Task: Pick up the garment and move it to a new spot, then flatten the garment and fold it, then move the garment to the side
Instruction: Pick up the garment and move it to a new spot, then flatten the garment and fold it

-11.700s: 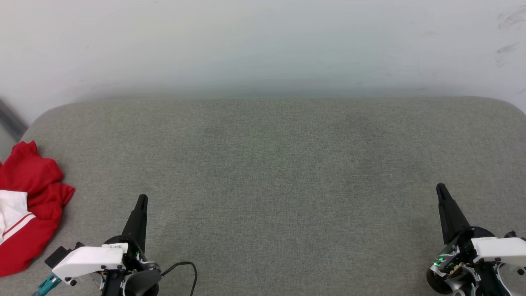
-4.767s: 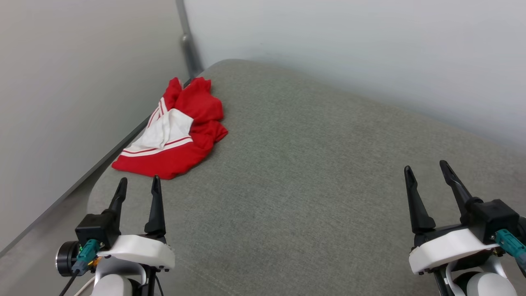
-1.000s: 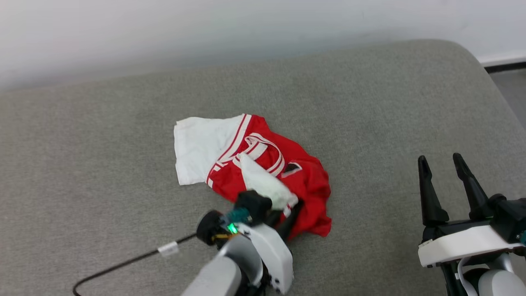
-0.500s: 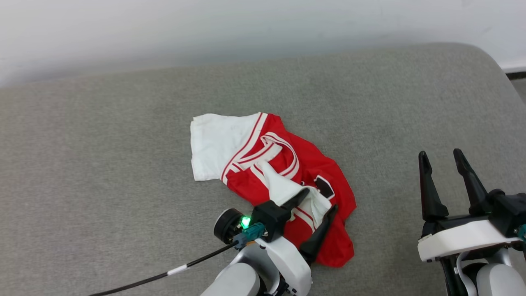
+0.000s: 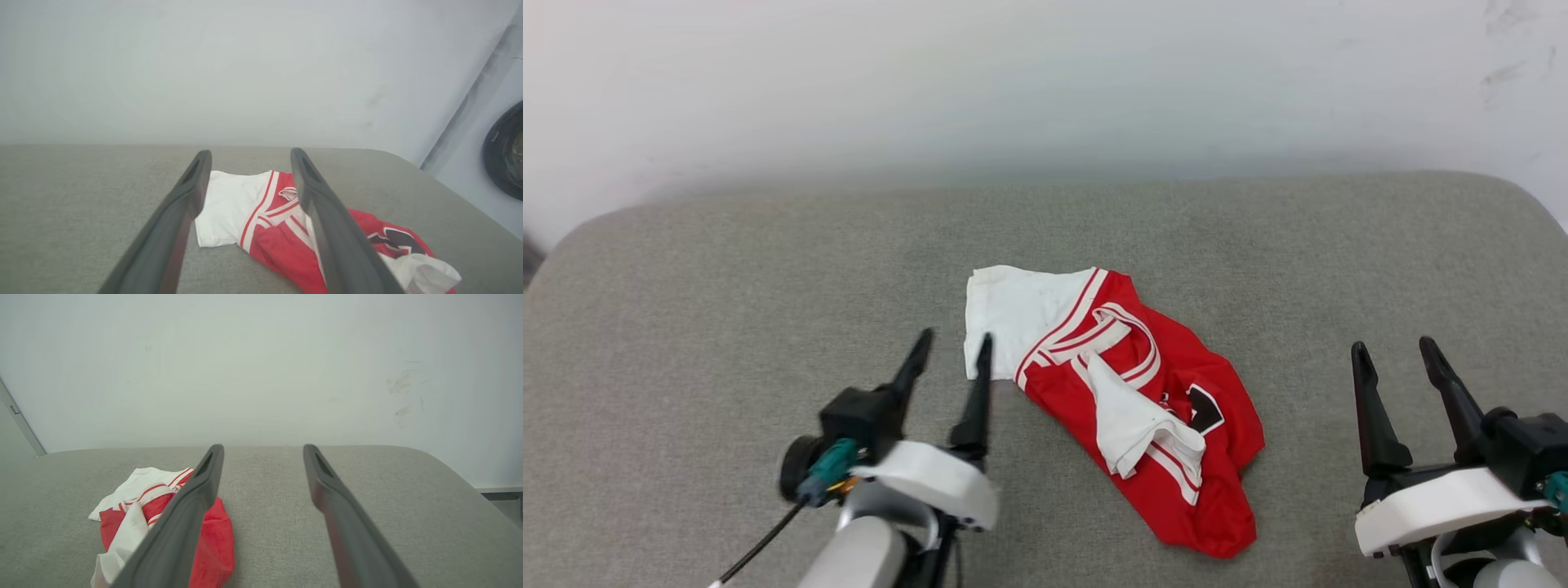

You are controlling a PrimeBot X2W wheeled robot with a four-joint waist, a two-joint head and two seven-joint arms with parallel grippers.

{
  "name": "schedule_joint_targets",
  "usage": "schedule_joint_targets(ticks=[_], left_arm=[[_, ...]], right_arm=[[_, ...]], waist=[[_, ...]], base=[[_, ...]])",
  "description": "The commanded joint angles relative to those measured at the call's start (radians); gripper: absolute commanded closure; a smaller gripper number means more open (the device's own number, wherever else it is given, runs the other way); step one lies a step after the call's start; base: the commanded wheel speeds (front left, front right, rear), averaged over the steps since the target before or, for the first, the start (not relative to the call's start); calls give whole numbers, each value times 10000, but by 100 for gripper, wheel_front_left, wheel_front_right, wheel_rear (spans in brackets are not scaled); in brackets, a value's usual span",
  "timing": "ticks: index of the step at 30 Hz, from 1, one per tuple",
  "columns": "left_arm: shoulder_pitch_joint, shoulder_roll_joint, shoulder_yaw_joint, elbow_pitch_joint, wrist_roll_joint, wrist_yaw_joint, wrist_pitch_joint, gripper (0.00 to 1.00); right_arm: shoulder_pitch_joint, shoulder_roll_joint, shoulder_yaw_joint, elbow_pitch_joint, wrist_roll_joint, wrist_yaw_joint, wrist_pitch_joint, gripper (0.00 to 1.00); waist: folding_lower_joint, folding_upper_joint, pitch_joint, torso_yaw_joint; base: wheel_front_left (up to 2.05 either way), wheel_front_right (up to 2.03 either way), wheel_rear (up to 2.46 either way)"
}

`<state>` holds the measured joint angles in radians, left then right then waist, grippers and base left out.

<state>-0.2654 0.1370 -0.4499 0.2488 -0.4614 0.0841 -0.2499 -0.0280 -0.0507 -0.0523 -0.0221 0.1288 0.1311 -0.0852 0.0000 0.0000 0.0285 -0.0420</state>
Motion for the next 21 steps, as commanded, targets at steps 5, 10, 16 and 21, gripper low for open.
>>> schedule_joint_targets(ticks=[5, 10, 16, 21], left_arm=[[823, 687, 975, -137, -185, 406, -113, 0], [1216, 1001, 1244, -262, -234, 482, -134, 0], [1483, 1166, 1224, -424, -213, 555, -63, 0], [1543, 1231, 1186, -484, -238, 574, -7, 0]], right_arm=[[432, 8, -60, -128, -100, -7, 224, 0], [638, 8, -98, -198, -108, -7, 326, 0], [912, 8, -87, -259, -4, -7, 477, 0], [963, 8, -103, -285, 165, -7, 473, 0]], waist=[[0, 0, -306, 131], [0, 0, -418, 108], [0, 0, -539, 76], [0, 0, -557, 42]], base=[[0, 0, 0], [0, 0, 0], [0, 0, 0], [0, 0, 0]])
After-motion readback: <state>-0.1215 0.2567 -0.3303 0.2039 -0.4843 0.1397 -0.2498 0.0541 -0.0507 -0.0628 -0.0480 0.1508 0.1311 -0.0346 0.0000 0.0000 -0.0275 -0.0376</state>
